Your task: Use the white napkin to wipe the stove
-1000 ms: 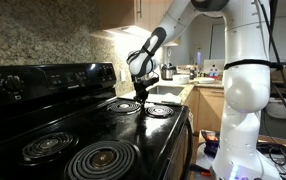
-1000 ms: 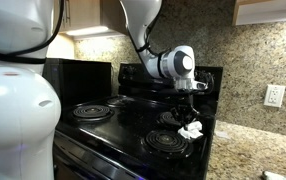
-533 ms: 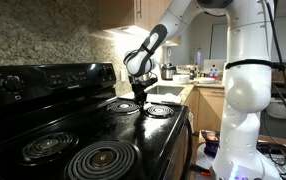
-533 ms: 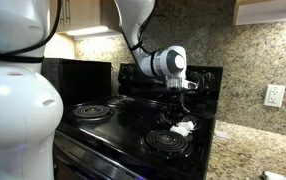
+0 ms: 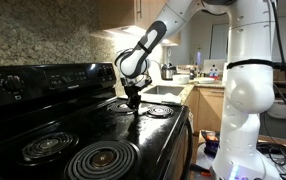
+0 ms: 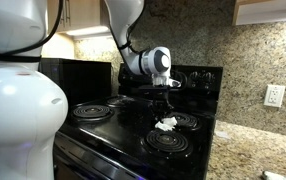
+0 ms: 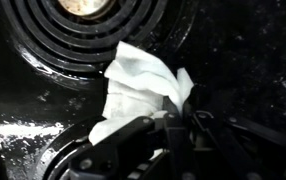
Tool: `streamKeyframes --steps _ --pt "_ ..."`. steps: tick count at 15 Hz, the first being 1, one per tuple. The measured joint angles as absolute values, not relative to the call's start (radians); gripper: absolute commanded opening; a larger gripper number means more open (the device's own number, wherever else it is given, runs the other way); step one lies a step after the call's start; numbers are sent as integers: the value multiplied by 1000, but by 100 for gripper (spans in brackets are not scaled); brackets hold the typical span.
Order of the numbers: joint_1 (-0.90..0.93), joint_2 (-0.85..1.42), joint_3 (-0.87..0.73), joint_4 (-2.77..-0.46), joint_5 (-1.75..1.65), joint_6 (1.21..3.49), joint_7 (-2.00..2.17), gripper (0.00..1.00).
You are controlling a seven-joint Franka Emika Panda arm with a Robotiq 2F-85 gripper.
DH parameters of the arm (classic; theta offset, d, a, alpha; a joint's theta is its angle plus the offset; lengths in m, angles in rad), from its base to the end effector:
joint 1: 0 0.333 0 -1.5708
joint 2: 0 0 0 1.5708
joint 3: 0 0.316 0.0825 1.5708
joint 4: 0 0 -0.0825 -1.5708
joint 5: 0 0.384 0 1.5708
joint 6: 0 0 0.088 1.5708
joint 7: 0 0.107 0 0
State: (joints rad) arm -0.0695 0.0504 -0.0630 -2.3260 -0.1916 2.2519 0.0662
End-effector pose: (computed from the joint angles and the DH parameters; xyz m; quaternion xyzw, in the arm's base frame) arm 0.4931 -0.0711 0.3079 0.9949 -0.0342 -0.0643 0.0699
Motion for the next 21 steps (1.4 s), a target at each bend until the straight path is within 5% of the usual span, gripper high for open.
streamKeyframes --steps 21 --pt "178 53 161 -2315 -94 2258 377 9"
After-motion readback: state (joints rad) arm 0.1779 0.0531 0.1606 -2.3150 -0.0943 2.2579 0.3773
